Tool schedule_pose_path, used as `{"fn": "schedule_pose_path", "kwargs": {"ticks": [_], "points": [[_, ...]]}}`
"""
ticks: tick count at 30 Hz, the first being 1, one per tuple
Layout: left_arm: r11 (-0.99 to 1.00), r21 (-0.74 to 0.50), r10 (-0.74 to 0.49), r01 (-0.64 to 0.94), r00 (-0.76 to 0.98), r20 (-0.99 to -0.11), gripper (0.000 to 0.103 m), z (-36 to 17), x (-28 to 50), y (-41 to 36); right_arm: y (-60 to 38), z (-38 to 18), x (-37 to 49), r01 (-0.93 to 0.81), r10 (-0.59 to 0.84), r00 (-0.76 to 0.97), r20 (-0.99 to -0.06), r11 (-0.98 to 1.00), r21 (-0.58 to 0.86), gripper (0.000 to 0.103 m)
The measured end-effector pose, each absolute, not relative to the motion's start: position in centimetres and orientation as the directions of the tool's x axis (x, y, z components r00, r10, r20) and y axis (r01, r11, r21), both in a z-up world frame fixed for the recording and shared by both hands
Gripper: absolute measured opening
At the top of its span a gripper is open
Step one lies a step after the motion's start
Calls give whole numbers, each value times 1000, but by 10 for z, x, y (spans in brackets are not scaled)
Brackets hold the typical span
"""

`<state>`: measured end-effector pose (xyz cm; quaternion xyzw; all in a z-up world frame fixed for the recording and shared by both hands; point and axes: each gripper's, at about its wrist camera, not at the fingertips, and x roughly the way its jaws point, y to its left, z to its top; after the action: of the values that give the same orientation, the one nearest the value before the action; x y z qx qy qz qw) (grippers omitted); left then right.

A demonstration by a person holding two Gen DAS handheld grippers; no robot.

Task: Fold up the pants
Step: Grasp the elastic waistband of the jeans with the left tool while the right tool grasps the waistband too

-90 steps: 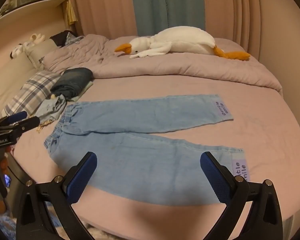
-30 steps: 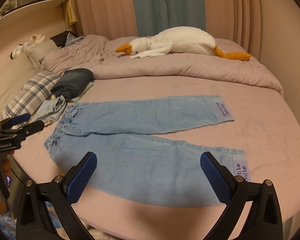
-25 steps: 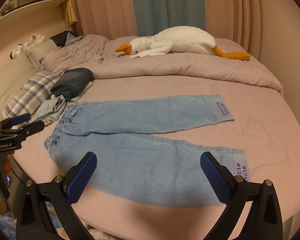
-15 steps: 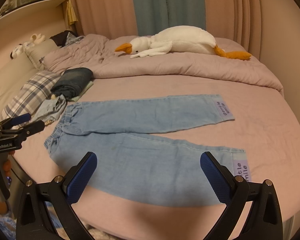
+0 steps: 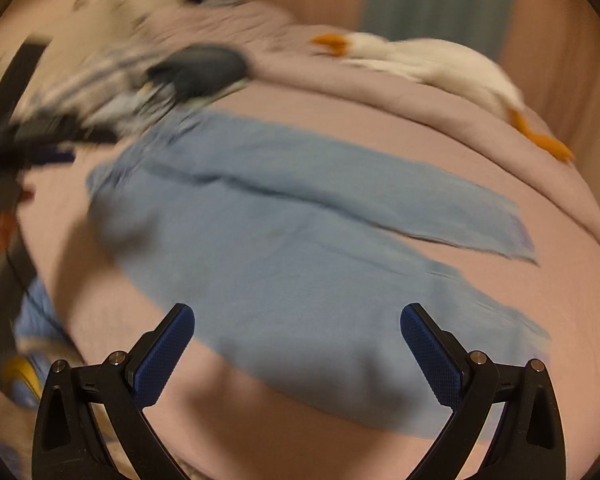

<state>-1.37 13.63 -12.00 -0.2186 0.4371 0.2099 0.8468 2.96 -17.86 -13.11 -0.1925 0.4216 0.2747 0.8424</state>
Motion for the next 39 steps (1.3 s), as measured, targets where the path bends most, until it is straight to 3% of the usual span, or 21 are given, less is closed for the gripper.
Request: {"fn": "schedule_pose_path", "kwargs": {"ticks": [5, 8, 11, 13, 14, 16, 18, 19, 23, 26, 29, 30, 31, 33, 36, 39], "points": [[748, -265, 130, -608, 526, -840, 100, -151, -24, 158, -125, -150, 9, -792, 403, 424, -811, 599, -116, 102], [724, -330, 68, -606, 538, -840, 88, -167, -19, 168, -93, -166, 2, -819, 420, 498, -759, 516, -252, 100], [715, -358, 37, -600, 544, -838, 70, -179, -9, 175, -77, -177, -3, -821, 411, 540, -734, 451, -352, 88], [730, -350, 43, -587, 550, -834, 47, -179, -5, 175, -70, -181, 2, -804, 430, 576, -695, 449, -389, 84], [736, -358, 34, -575, 559, -828, 37, -179, -3, 176, -67, -180, 5, -800, 435, 583, -686, 454, -392, 79], [743, -359, 26, -565, 561, -827, 29, -178, -2, 178, -60, -180, 9, -802, 439, 579, -687, 458, -384, 36], [760, -356, 29, -544, 576, -817, 25, -173, -3, 178, -51, -182, 14, -825, 465, 541, -701, 457, -334, 16], [768, -354, 30, -533, 582, -812, 24, -169, -6, 178, -52, -179, 15, -824, 471, 539, -698, 465, -323, 15], [788, -355, 36, -503, 613, -789, 24, -159, -20, 178, -63, -163, 7, -841, 517, 507, -689, 470, -266, 7], [788, -310, 40, -532, 547, -836, 29, -179, -17, 178, -66, -156, 5, -850, 537, 497, -682, 459, -259, 7], [797, -266, 72, -542, 523, -849, 50, -181, -20, 181, -61, -177, 3, -872, 517, 439, -735, 443, -209, 8], [806, -213, 123, -553, 508, -853, 66, -173, -22, 182, -53, -182, 2, -870, 509, 438, -741, 447, -207, 8], [811, -189, 151, -553, 511, -846, 72, -167, -25, 182, -52, -179, 4, -868, 524, 437, -731, 460, -190, 12], [832, -161, 185, -531, 539, -822, 71, -153, -29, 179, -59, -168, 13, -875, 549, 380, -745, 475, -97, 19], [869, -54, 280, -493, 577, -767, 68, -132, -27, 162, -81, -147, 25, -867, 621, 335, -709, 498, 27, 22], [892, -65, 261, -448, 625, -736, 68, -125, -24, 151, -114, -141, 54, -776, 590, 415, -692, 627, 70, 40]]}}
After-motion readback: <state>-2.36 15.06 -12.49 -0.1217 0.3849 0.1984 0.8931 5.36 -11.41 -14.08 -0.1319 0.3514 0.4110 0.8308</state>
